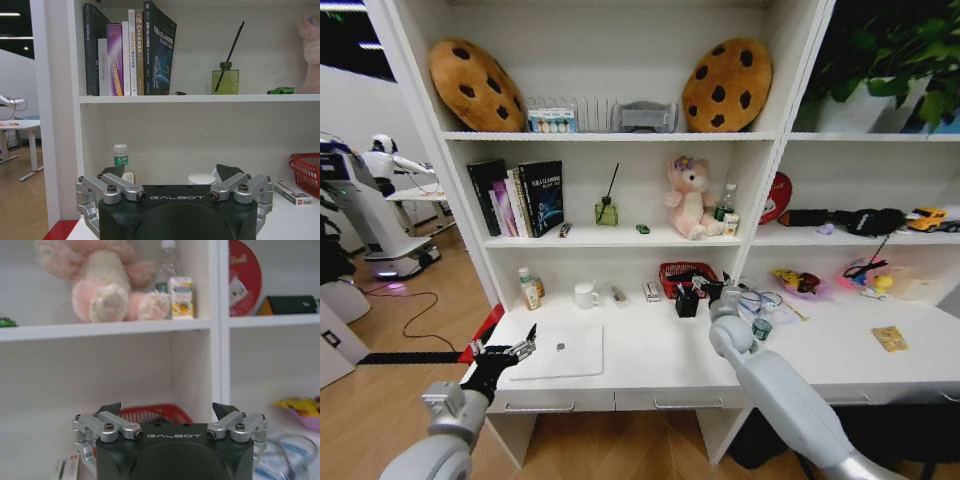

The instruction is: Organize the objects on the table.

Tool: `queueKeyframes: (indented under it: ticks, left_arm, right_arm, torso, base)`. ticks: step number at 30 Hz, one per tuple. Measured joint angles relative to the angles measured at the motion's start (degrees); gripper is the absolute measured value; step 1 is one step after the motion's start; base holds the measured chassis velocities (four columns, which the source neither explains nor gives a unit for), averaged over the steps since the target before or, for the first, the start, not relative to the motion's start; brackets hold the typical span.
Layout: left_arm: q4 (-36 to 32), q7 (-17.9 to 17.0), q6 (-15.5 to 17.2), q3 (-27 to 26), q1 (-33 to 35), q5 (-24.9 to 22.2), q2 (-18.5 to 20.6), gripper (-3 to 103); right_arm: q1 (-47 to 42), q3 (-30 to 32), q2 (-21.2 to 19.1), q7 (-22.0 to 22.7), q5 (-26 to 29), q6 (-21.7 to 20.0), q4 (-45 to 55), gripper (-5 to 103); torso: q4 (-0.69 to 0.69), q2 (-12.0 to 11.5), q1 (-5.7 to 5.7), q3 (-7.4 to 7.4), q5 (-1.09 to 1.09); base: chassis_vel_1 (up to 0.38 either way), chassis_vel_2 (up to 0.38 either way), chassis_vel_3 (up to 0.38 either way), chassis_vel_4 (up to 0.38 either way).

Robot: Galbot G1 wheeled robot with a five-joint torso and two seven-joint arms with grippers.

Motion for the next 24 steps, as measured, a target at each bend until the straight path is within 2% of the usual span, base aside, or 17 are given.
queueKeyframes:
  ticks: [1, 2, 4, 6, 8, 11, 12, 13, 14, 16, 24]
  left_arm:
    - [0.0, 0.0, 0.0, 0.0, 0.0, 0.0, 0.0, 100]
    - [0.0, 0.0, 0.0, 0.0, 0.0, 0.0, 0.0, 100]
    - [0.0, 0.0, 0.0, 0.0, 0.0, 0.0, 0.0, 100]
    - [0.0, 0.0, 0.0, 0.0, 0.0, 0.0, 0.0, 100]
    - [0.0, 0.0, 0.0, 0.0, 0.0, 0.0, 0.0, 100]
    - [0.0, 0.0, 0.0, 0.0, 0.0, 0.0, 0.0, 100]
    - [0.0, 0.0, 0.0, 0.0, 0.0, 0.0, 0.0, 100]
    - [0.0, 0.0, 0.0, 0.0, 0.0, 0.0, 0.0, 100]
    - [0.0, 0.0, 0.0, 0.0, 0.0, 0.0, 0.0, 100]
    - [0.0, 0.0, 0.0, 0.0, 0.0, 0.0, 0.0, 100]
    - [0.0, 0.0, 0.0, 0.0, 0.0, 0.0, 0.0, 100]
  right_arm:
    - [0.0, 0.0, 0.0, 0.0, 0.0, 0.0, 0.0, 99]
    - [-3.9, 1.5, -0.7, 3.5, 2.1, -1.6, 3.7, 100]
    - [-6.5, 2.8, -0.8, 5.0, 2.7, -2.4, 5.9, 100]
    - [-13.5, 6.7, 0.1, 6.7, -0.3, -2.5, 7.6, 100]
    - [-15.6, 7.7, 1.0, 6.9, -2.8, -1.8, 6.9, 100]
    - [-16.2, 8.1, 1.4, 6.9, -3.7, -1.5, 6.5, 100]
    - [-18.2, 9.3, 2.9, 7.3, -7.0, -0.2, 4.9, 100]
    - [-18.2, 9.3, 2.9, 7.3, -7.0, -0.2, 4.9, 100]
    - [-19.9, 10.6, 6.1, 9.1, -10.4, 1.5, 2.3, 100]
    - [-18.9, 12.0, 10.7, 11.0, -11.3, 3.0, -2.2, 100]
    - [-11.3, 14.0, 10.8, 6.6, -10.9, 3.8, -11.3, 100]
  torso:
    - [0.0, 0.0, 0.0, 0.0, 0.0]
    - [-0.02, 0.0, 0.0, 0.0, 0.0]
    - [-0.02, 0.0, 0.0, 0.0, 0.01]
    - [-0.02, 0.0, 0.0, 0.0, -0.02]
    - [-0.03, 0.0, 0.0, 0.0, 0.01]
    - [-0.03, 0.0, 0.0, 0.0, 0.01]
    - [-0.04, 0.0, -0.01, 0.01, 0.0]
    - [-0.04, 0.0, -0.01, 0.01, 0.0]
    - [-0.05, 0.0, 0.0, 0.01, 0.01]
    - [0.0, 0.0, 0.0, 0.01, 0.01]
    - [-0.01, 0.0, 0.02, 0.02, 0.0]
  base:
    - [0.0, 0.0, 0.0, 0.0]
    - [0.0, 0.0, 0.0, 0.0]
    - [0.0, 0.0, 0.0, 0.0]
    - [0.0, 0.0, 0.0, 0.0]
    - [0.0, 0.0, 0.0, 0.0]
    - [0.0, 0.0, 0.0, 0.0]
    - [0.0, 0.0, 0.0, 0.0]
    - [0.0, 0.0, 0.0, 0.0]
    - [0.0, 0.0, 0.0, 0.0]
    - [0.0, 0.0, 0.0, 0.0]
    - [0.0, 0.0, 0.0, 0.0]
